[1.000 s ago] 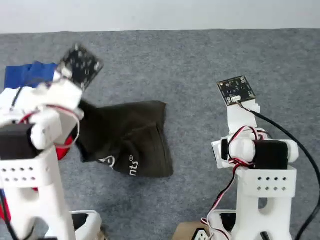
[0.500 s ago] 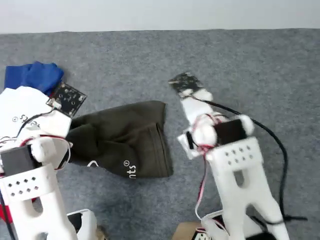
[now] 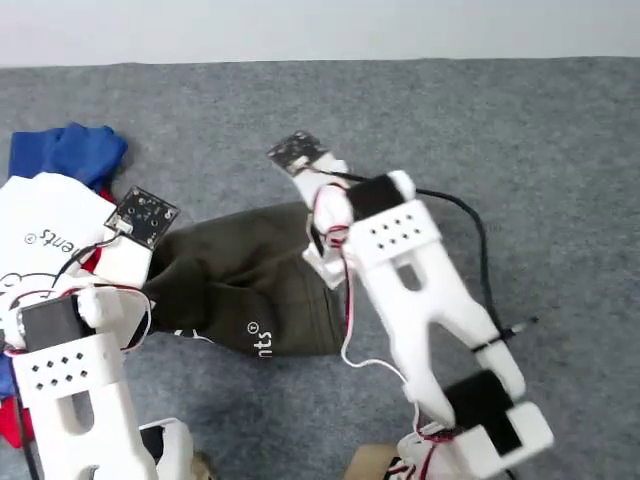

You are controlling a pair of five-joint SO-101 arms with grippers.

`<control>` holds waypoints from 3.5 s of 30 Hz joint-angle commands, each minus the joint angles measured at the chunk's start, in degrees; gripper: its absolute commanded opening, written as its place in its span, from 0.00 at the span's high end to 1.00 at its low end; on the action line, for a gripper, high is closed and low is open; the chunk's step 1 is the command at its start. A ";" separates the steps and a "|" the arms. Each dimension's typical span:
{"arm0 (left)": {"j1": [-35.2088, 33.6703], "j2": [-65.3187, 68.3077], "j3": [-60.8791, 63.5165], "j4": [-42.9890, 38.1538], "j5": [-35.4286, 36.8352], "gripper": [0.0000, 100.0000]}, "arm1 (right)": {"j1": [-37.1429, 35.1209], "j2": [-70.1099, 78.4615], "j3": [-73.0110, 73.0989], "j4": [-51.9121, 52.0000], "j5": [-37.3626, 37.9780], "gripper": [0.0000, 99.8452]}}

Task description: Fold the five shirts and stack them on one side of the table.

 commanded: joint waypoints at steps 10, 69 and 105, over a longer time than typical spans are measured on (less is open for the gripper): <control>-5.54 -1.14 -0.22 -3.96 0.62 0.78 | -2.86 19.74 -19.08 -0.40 4.66 0.76; -5.98 -1.05 0.22 -4.84 3.60 0.79 | -3.30 31.16 -36.22 8.57 8.79 0.99; -5.89 -0.70 0.31 -4.75 3.60 0.79 | -5.05 30.46 -38.07 11.21 8.88 0.99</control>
